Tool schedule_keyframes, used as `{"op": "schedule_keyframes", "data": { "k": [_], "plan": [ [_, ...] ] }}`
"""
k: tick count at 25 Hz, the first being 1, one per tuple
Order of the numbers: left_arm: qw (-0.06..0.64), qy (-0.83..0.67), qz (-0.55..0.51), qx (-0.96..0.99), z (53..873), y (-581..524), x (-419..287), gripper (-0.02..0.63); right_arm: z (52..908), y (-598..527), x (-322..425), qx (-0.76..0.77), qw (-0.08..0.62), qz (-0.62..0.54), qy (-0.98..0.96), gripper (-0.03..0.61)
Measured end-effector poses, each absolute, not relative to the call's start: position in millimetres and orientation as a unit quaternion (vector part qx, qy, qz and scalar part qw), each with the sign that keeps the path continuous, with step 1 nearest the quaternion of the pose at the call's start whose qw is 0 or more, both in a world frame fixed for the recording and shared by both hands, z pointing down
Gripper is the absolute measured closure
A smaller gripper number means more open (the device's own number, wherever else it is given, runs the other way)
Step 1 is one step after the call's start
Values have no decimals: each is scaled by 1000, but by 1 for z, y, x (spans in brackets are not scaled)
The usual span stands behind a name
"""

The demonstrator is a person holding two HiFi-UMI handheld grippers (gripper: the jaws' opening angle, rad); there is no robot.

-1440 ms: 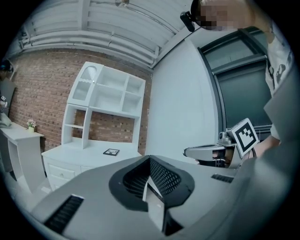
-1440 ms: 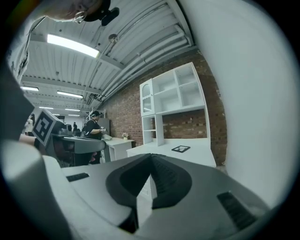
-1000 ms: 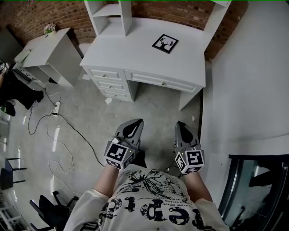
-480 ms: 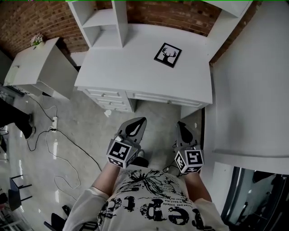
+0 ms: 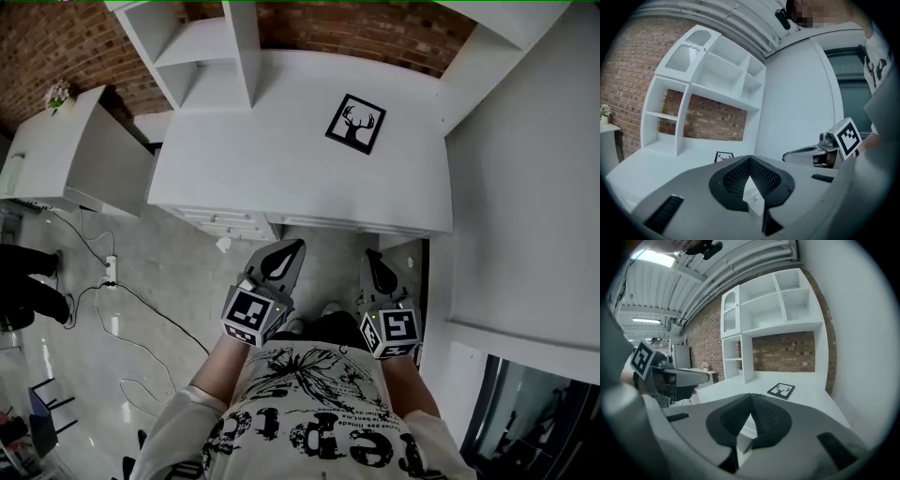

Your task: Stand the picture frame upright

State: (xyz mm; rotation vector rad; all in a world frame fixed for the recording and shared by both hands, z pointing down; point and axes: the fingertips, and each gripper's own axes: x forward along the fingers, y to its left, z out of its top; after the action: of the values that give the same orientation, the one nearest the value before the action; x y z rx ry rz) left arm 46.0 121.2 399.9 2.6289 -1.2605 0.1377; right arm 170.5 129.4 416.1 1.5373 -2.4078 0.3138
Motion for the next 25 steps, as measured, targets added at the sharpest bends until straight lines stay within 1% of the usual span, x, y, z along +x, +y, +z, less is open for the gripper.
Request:
{"op": "schedule_keyframes", "data": {
  "k": [10,19,25],
  "plan": [
    [109,-446,65,886,407,22,58,600,425,17,176,504,138,112,-845,577],
    [122,-475,84,867,415,-98,64,600,437,-113,191,480,163,126,-853,577],
    [126,-482,88,863,425,-153,75,600,460,-168,198,463,182,143,-856,577]
  ]
}}
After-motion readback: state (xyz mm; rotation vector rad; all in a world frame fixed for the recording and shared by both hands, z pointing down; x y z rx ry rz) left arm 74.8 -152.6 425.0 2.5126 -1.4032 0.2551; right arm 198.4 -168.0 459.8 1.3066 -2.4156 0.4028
